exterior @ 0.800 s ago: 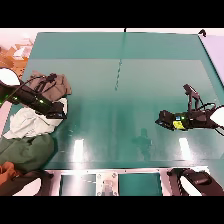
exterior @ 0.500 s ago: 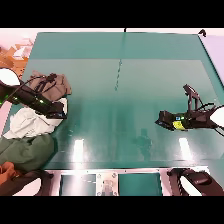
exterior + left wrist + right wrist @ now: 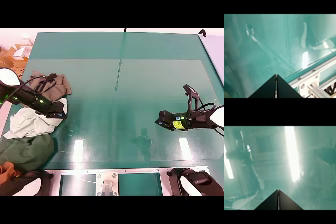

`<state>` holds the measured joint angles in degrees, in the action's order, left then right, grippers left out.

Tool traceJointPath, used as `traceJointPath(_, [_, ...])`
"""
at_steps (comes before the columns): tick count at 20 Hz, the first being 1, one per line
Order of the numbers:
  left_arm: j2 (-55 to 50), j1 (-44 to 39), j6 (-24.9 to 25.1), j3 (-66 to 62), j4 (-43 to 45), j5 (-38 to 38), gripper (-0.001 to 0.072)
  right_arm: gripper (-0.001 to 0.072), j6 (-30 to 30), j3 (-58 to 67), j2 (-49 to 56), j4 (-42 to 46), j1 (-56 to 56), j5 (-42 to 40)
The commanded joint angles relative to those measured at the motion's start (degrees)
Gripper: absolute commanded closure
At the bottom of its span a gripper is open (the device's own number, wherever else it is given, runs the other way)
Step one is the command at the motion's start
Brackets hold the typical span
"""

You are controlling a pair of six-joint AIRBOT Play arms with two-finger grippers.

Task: Fold the shirts.

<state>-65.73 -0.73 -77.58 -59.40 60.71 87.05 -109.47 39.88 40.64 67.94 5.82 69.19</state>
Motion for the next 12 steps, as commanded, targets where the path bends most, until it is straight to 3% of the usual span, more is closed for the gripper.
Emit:
traceJointPath(1, [0.0, 0.0, 0.2, 0.0, -0.6, -6.6, 0.0684, 0.0699, 0.0, -0.1, 0.0, 0.0, 0.1, -4.1])
traceJointPath(6, [-0.1, 0.0, 4.5, 0.0, 5.6, -27.6, 0.0675, 0.0698, 0.0, -1.1, 0.5, 0.0, 0.1, -11.3])
traceJointPath(7, [-0.1, 0.0, 4.4, 0.0, 13.3, -33.8, 0.0361, 0.0697, 0.0, -1.1, 1.1, 0.0, 0.0, -13.0])
traceJointPath(8, [-0.5, 0.1, 0.2, 0.0, 21.5, -39.9, 0.0037, 0.0661, 0.0, -1.1, 1.8, 0.0, 0.0, -14.3])
traceJointPath(9, [-1.4, 1.1, -4.4, -0.2, 28.6, -44.9, 0.0004, 0.0534, 0.0, -1.1, 2.7, 0.0, 0.0, -15.5])
traceJointPath(10, [-3.3, 2.8, -5.2, -0.8, 31.5, -47.2, 0.0004, 0.0450, 0.0, -1.1, 4.0, 0.0, 0.0, -16.5])
traceJointPath(12, [-9.7, 7.7, -5.1, -3.5, 31.6, -47.7, 0.0004, 0.0399, 0.0, -1.1, 7.0, 0.0, 0.0, -18.8])
